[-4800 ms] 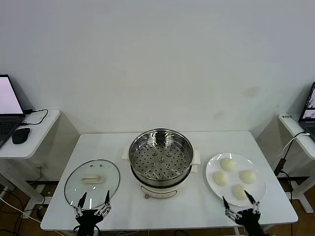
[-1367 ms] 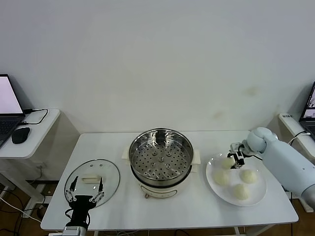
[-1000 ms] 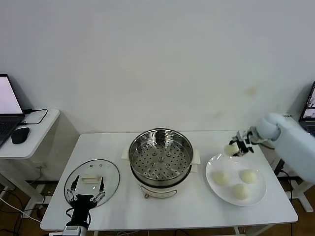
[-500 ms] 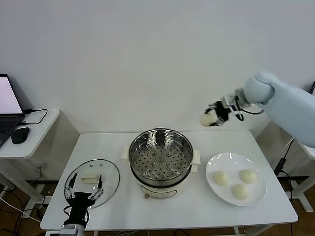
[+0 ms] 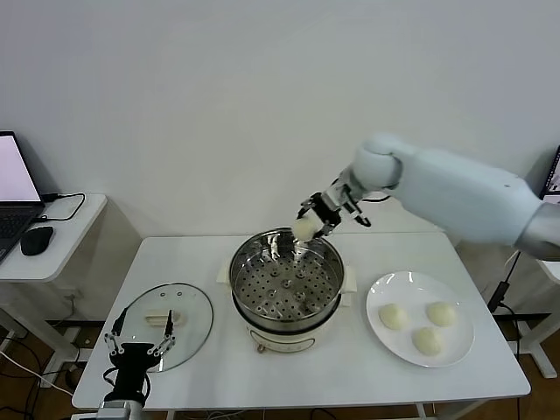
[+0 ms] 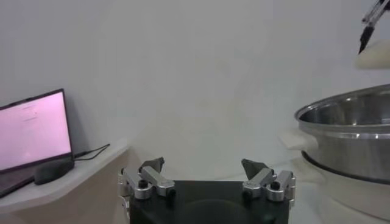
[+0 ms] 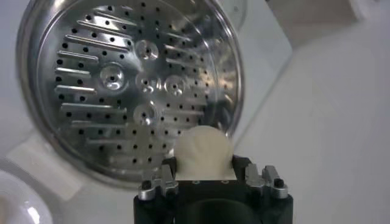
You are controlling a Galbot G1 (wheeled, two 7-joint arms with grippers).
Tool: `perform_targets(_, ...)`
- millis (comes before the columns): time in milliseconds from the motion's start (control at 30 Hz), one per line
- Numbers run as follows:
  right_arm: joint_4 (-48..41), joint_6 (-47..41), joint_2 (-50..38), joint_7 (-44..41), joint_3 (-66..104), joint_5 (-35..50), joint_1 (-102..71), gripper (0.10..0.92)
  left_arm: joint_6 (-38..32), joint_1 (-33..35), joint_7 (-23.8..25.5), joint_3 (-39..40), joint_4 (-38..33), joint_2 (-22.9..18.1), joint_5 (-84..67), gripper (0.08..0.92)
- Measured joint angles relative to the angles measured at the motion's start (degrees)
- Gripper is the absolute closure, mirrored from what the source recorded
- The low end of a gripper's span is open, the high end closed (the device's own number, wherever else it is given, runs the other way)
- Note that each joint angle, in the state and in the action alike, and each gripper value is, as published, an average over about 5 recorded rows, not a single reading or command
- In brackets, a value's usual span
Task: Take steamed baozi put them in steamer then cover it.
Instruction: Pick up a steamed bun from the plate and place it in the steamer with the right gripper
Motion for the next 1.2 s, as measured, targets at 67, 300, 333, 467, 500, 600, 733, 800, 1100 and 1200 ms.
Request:
perform_targets(67, -1.08, 2.08, 1.3, 0.47, -0.49, -1.59, -0.63, 0.447, -0.01, 0.07, 0.0, -0.13, -0.02, -0.1, 0.0, 0.177)
perform_targets(300, -4.52, 8.31, 4.82, 1.69, -1.42, -7.25, -2.72, 0.444, -0.06, 0.08, 0.0, -0.36, 0.23, -0.17, 0.0, 0.177)
perform_targets(333, -5.04, 9.08, 5.23, 1.91, -1.43, -8.13, -3.02, 0.442, -0.08, 0.07, 0.0, -0.37, 0.28, -0.17, 0.0, 0.177)
perform_targets(467, -7.11, 11.85, 6.66, 2.74, -1.38, -11.56, -4.22, 0.44, -0.17, 0.03, 0.0, -0.37, 0.36, -0.17, -0.02, 0.177)
perform_targets(500, -7.6, 12.45, 6.97, 2.94, -1.31, -12.39, -4.52, 0.44, -0.19, 0.03, 0.0, -0.37, 0.36, -0.17, -0.02, 0.177)
perform_targets(600, -9.11, 14.16, 7.89, 3.62, -0.86, -14.94, -5.41, 0.438, -0.27, 0.06, 0.0, -0.39, 0.35, -0.19, -0.04, 0.177)
perform_targets(733, -10.66, 15.93, 8.86, 4.37, -0.3, -17.54, -6.22, 0.422, -0.35, 0.16, -0.02, -0.39, 0.25, -0.33, 0.01, 0.177)
perform_targets(800, -11.07, 16.53, 9.11, 4.64, -0.16, -18.35, -6.37, 0.385, -0.36, 0.2, -0.02, -0.39, 0.15, -0.36, 0.04, 0.177)
perform_targets(1100, -9.3, 15.84, 8.11, 3.77, -1.33, -15.81, -3.67, 0.207, -0.37, 0.66, -0.04, -0.76, -0.4, -0.35, 0.04, 0.177)
perform_targets(1200, -6.0, 12.65, 6.32, 2.19, -2.35, -11.68, -1.01, 0.203, -0.34, 0.9, -0.03, -0.83, -0.83, -0.36, 0.04, 0.177)
